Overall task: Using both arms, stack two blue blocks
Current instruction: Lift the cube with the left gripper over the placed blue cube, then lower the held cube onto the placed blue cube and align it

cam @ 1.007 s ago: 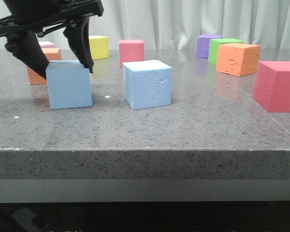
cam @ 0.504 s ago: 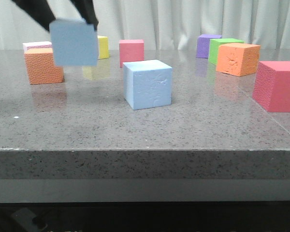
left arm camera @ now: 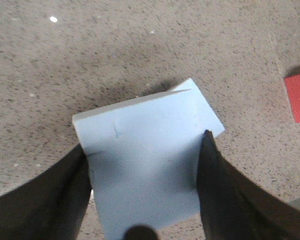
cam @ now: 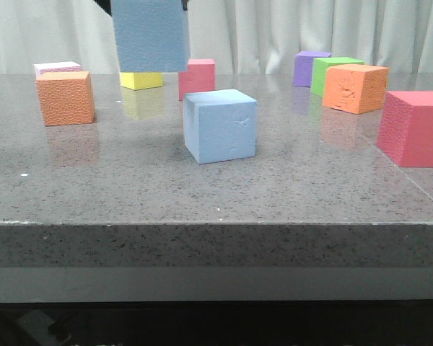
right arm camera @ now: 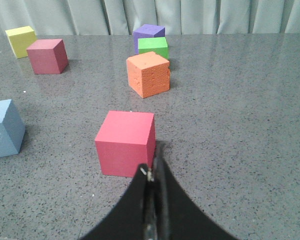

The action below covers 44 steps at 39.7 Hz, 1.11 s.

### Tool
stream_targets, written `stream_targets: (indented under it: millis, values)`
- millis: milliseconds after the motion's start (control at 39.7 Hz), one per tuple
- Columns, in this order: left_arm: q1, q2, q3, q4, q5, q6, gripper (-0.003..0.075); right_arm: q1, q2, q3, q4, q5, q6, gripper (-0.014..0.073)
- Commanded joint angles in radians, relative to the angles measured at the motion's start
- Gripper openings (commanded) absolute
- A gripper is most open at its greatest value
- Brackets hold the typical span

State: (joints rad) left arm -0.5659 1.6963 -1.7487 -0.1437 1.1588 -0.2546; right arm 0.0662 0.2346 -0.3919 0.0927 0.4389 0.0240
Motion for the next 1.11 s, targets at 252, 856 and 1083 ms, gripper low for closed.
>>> stream_targets:
  millis: [252, 856, 1083]
  values:
    - [-0.048, 0.022, -0.099, -0.057, -0.035, -0.003, 0.0316, -0.002, 0.007, -0.024, -0.007, -0.077, -0.006, -0.0069]
    - [-0.086, 0.116, -0.174, -0.044, 0.009, -0.003, 0.0316, -0.002, 0.007, -0.024, -0.007, -0.077, -0.006, -0.0069]
    - [-0.086, 0.116, -0.174, -0.025, -0.01, -0.003, 0.0316, -0.002, 0.007, -0.024, -0.007, -0.077, -0.006, -0.0069]
